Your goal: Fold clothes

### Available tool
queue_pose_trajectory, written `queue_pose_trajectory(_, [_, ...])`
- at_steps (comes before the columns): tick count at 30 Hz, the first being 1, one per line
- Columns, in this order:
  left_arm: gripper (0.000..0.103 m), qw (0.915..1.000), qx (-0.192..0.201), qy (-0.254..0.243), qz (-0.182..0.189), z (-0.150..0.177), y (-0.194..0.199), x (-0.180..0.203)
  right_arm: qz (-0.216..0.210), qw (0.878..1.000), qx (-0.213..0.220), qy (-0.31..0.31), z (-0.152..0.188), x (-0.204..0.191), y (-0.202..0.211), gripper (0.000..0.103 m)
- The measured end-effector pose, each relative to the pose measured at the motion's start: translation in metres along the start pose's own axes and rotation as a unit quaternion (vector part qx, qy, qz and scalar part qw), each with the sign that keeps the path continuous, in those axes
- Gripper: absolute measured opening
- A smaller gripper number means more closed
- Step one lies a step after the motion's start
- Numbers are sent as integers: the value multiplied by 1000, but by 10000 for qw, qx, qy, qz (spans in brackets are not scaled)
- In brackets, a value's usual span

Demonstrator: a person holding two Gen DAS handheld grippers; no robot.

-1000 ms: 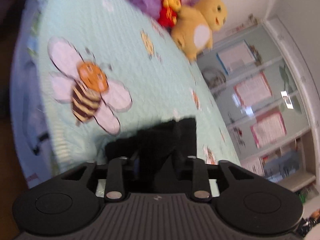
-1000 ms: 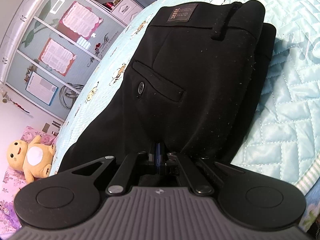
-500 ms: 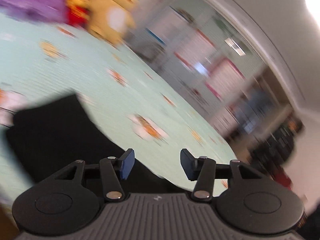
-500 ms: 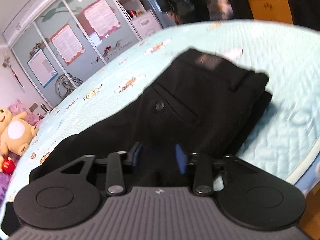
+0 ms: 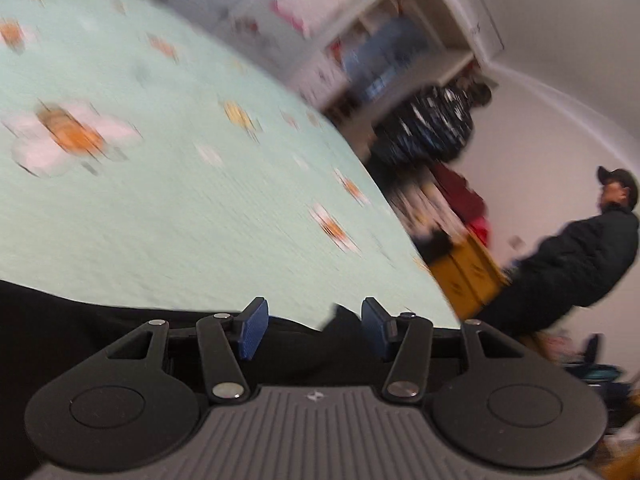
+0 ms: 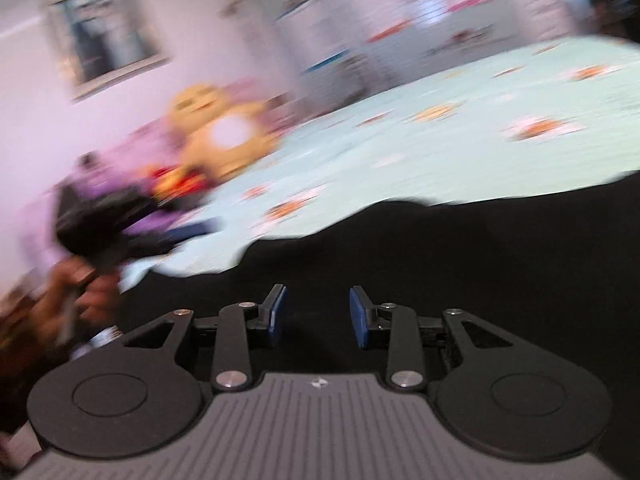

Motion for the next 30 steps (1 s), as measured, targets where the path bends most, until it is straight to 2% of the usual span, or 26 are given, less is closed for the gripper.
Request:
queue_pose_trajectory(3, [57,9944,-921,486,158,-8,-50,-11,-916,9951,-322,160,-5,-9,-35,36])
queue_pose_trajectory(7, [58,9783,-1840,946,54,-12,-102,-27,-1692,9846,-409,134,-13,-10,-61,36])
queue_pose_trajectory(10, [63,9642,-2355,1198,223,-9,-127,-32,-2025,9775,-583,31,-8,-4,-74,45])
queue_pose_trajectory(11, [63,9618,-2433,1236,228,-8,-135,-33,-2113,9750,-681,-17,-3,-2,-78,49])
queue_pose_trajectory(13, [66,9584,-2555,1258,172,-8,-149,-37,-2266,9693,-944,-119,9,1,-85,49])
queue_pose_trajectory(16, [66,9460,-2952,1273,403,-6,-174,-34,-2502,9594,-1270,-295,21,6,-91,49])
queue_pose_trajectory(18, [66,9384,-3194,1161,627,-2,-184,-26,-2773,9518,-1177,-580,18,13,-90,51])
queue_pose_trajectory(21, [69,9297,-3455,877,929,6,-191,-14,-2964,9431,-969,-1151,14,28,-86,52])
queue_pose_trajectory(24, [70,9179,-3787,764,904,20,-201,-14,-3108,9375,-905,-1277,12,31,-82,57])
queue_pose_trajectory(27, [73,9101,-3882,1038,1010,31,-214,-12,-3177,9347,-891,-1322,9,31,-81,58])
queue_pose_trajectory(30, [80,9025,-3908,1373,1179,36,-226,0,-3220,9327,-846,-1386,6,30,-80,59])
Point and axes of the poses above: each gripper's, at about its wrist camera, not at the fingertips, and y roughly against the way its jaws point, x to its right, z to its underside, the point moved 6 cm from there along -y, roughly the way its jaws point, and after that the axes turned 5 degrees about y, right-handed, at the moved point
